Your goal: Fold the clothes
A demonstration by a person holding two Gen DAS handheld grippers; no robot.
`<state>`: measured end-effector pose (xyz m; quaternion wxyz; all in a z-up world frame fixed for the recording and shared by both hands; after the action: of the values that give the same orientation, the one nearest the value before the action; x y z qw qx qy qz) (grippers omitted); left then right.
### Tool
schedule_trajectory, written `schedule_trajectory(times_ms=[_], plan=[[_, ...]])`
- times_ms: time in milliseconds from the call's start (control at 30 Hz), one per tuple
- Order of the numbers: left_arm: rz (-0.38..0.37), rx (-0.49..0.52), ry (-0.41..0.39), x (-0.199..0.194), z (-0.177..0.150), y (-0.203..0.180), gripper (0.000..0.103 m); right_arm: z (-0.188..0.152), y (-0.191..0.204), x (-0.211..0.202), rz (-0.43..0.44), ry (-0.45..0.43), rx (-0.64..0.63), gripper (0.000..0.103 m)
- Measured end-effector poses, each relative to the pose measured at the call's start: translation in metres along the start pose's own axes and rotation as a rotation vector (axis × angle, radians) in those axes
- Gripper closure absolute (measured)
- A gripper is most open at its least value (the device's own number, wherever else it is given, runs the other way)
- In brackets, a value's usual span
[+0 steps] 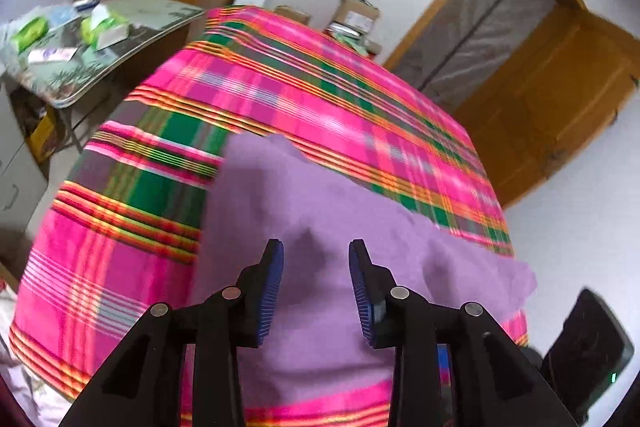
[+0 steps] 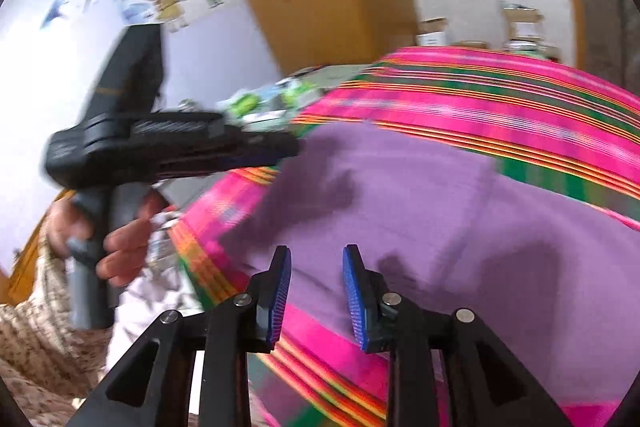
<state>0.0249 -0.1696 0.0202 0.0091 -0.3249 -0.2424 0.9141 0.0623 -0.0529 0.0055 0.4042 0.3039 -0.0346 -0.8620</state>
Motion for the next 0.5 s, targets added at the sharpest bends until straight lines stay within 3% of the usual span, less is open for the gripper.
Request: schedule_trajectory(times_ms=[133,500], plan=[[-0.051,0.089,0.02,0.004,-0.022,-0.045,0.068,-0.011,-0.048,-0.019,-0.252,-0.025,-0.057,0.076],[-0.193,0.294,0.186,0.045,-0.093,-0.146,0.068,-0.04,-0.159,-0.072,-0.513,-0.005,0.123,0.076]])
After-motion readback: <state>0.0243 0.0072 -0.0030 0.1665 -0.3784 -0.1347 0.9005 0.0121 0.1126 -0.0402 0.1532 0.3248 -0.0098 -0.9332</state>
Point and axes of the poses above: each gripper's, at about its wrist camera, not at the fingertips, and x roughly the way its jaws point, y to its left, z to its top, the point moved 7 cm from there along x, roughly the way its jaws point, and after that the axes turned 11 degrees about -y, right-handed, at the moved point
